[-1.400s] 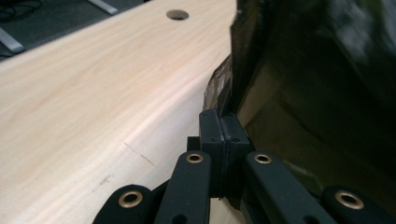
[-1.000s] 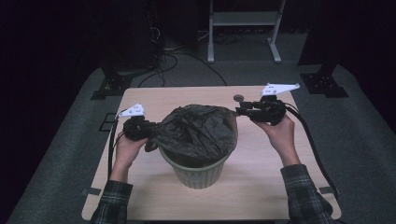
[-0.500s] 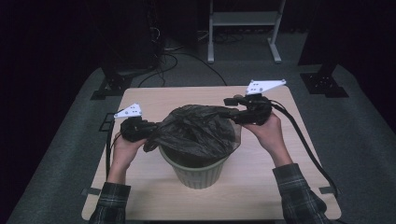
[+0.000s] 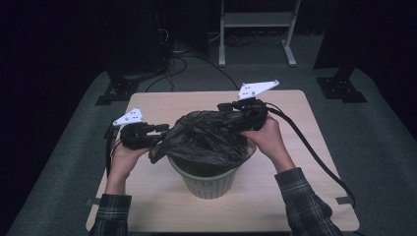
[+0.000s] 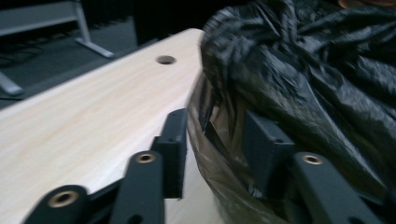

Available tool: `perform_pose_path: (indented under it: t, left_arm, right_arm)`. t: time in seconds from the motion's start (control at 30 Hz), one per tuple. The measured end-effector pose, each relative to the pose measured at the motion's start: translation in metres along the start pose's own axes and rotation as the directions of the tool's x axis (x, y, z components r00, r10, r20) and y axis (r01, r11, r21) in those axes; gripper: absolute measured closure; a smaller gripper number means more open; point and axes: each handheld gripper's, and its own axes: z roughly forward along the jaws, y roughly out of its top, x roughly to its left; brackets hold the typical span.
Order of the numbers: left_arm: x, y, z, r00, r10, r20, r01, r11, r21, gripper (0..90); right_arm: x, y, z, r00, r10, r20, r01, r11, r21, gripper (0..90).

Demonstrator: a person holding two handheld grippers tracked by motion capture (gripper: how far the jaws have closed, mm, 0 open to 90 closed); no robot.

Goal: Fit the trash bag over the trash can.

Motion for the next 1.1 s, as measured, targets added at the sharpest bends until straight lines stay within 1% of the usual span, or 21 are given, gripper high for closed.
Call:
perform_pose_path:
  t: [0.03,0.1,0.13,0.2,0.23,0.27,0.33,0.4,0.5,0.57,0.6,0.67,0.73,0.77,0.8,0.83,0.9,0.93,0.97,1.07,1.1]
  left_arm:
    - [0.001,0.001,-0.004,1.0,-0.001,0.001,0.001,0.9998,-0.02,55.6]
    - [0.003,0.004,-0.013,0.9989,0.01,-0.046,-0.011,0.9994,-0.031,51.1]
    - [0.004,0.005,-0.018,0.9986,0.009,-0.052,-0.011,0.9987,-0.05,50.2]
    - [0.004,0.007,-0.026,0.9987,0.003,-0.051,-0.007,0.996,-0.09,49.1]
    - [0.004,0.007,-0.026,0.9987,0.003,-0.051,-0.007,0.996,-0.09,48.5]
    - [0.002,0.01,-0.031,0.9993,0.007,-0.036,-0.011,0.9925,-0.122,48.3]
    - [-0.002,0.015,-0.03,0.9999,0.014,0.01,-0.012,0.9892,-0.146,46.5]
    - [-0.008,0.019,-0.022,0.9987,0.034,0.038,-0.029,0.9897,-0.14,43.1]
    - [-0.015,0.024,-0.007,0.9958,0.062,0.067,-0.054,0.9925,-0.109,41.1]
    - [-0.019,0.024,0.001,0.9947,0.074,0.071,-0.069,0.9944,-0.081,41.3]
    - [-0.02,0.024,0.004,0.9944,0.079,0.07,-0.074,0.9951,-0.065,43.0]
    - [-0.021,0.024,0.007,0.994,0.078,0.077,-0.074,0.9958,-0.054,52.1]
    - [-0.021,0.023,0.007,0.9956,0.076,0.054,-0.074,0.996,-0.05,60.2]
    - [-0.021,0.023,0.007,0.9963,0.071,0.05,-0.068,0.9966,-0.046,63.6]
    - [-0.021,0.022,0.007,0.9965,0.069,0.048,-0.066,0.9966,-0.049,65.7]
    - [-0.021,0.022,0.007,0.9967,0.067,0.045,-0.064,0.9965,-0.054,66.6]
    - [-0.021,0.022,0.005,0.9972,0.065,0.035,-0.063,0.9965,-0.055,69.6]
    - [-0.021,0.022,0.004,0.997,0.069,0.034,-0.067,0.9961,-0.058,71.5]
    - [-0.021,0.022,0.003,0.997,0.068,0.037,-0.066,0.996,-0.06,73.1]
    - [-0.021,0.022,0.002,0.997,0.069,0.036,-0.066,0.9954,-0.069,75.3]
    - [-0.021,0.022,0.001,0.997,0.07,0.034,-0.068,0.9954,-0.068,76.7]
  right_arm:
    - [0.001,0.002,0.003,1.0,-0.003,-0.003,0.003,1.0,0.009,36.2]
    - [0.003,0.004,0.009,0.9997,-0.022,-0.007,0.022,1.0,0.017,36.6]
    - [0.004,0.006,0.012,0.9996,-0.02,-0.021,0.02,0.999,0.027,36.3]
    - [0.006,0.008,0.019,0.9993,-0.032,-0.019,0.033,0.998,0.053,35.8]
    - [0.007,0.009,0.022,0.9991,-0.036,-0.024,0.037,0.998,0.056,35.9]
    - [0.007,0.009,0.024,0.9987,-0.038,-0.034,0.04,0.998,0.051,36.1]
    - [0.007,0.009,0.026,0.9986,-0.038,-0.036,0.04,0.998,0.058,35.9]
    - [0.007,0.011,0.029,0.9987,-0.034,-0.039,0.037,0.996,0.085,35.3]
    - [0.01,0.013,0.034,0.9975,-0.047,-0.052,0.053,0.993,0.107,34.4]
    - [0.012,0.013,0.039,0.9966,-0.062,-0.055,0.068,0.99,0.121,34.6]
    - [0.013,0.013,0.04,0.9966,-0.068,-0.047,0.073,0.989,0.13,35.3]
    - [0.012,0.013,0.041,0.9967,-0.068,-0.045,0.073,0.988,0.137,35.7]
    - [0.011,0.013,0.042,0.9974,-0.055,-0.046,0.061,0.987,0.146,37.9]
    - [0.012,0.012,0.042,0.9971,-0.063,-0.043,0.069,0.986,0.155,38.2]
    - [0.013,0.013,0.044,0.9969,-0.07,-0.034,0.075,0.982,0.174,38.6]
    - [0.014,0.013,0.046,0.9968,-0.075,-0.026,0.079,0.975,0.205,39.2]
    - [0.017,0.015,0.053,0.9939,-0.11,-0.009,0.109,0.958,0.267,41.9]
    - [0.019,0.015,0.055,0.9917,-0.129,-0.001,0.124,0.95,0.286,44.2]
    - [0.02,0.015,0.056,0.9911,-0.133,0.007,0.125,0.948,0.293,46.9]
    - [0.018,0.014,0.055,0.9921,-0.125,-0.011,0.123,0.949,0.29,64.5]
    - [0.019,0.014,0.055,0.9919,-0.127,-0.014,0.125,0.947,0.296,70.2]
